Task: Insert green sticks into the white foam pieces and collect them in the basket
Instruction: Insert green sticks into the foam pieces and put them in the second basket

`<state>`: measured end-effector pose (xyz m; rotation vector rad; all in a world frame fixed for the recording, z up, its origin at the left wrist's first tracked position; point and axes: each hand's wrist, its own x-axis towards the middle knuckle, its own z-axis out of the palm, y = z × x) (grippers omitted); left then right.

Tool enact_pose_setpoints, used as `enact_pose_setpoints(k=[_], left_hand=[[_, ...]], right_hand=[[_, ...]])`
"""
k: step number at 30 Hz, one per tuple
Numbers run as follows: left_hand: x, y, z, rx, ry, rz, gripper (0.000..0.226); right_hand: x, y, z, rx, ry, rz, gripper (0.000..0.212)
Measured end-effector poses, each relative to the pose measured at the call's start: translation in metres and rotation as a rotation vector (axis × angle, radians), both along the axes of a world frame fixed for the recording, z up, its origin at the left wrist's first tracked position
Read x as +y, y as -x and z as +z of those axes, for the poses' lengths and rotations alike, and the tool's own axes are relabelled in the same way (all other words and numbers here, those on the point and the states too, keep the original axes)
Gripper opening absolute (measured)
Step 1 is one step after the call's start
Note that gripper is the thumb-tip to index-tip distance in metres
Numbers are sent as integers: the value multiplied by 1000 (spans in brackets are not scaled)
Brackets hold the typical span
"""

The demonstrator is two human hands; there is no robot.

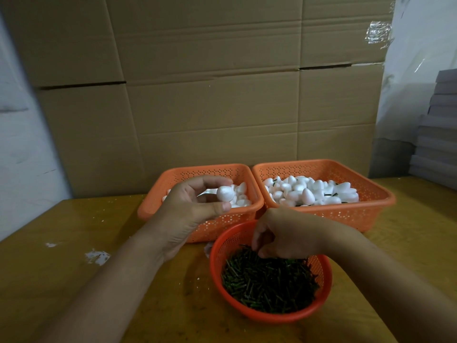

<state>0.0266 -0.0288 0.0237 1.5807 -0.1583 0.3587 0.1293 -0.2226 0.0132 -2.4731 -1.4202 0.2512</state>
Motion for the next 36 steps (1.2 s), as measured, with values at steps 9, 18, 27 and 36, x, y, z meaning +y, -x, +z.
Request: enact_pose_setpoints(k=[9, 18, 27, 36], left_hand=[[-2, -1, 4, 127, 278, -65, 33], [1, -6, 3, 253, 388, 1, 37], [-1, -2, 2, 229, 356, -69, 25], [-2, 0, 4, 233, 346, -85, 33]], right_hand=[[-1, 2, 2, 21, 2, -1, 16], [-1, 4, 3, 76, -17, 0, 11], [0, 8, 9, 89, -12, -25, 27], [0, 10, 10, 197, -78, -22, 19]])
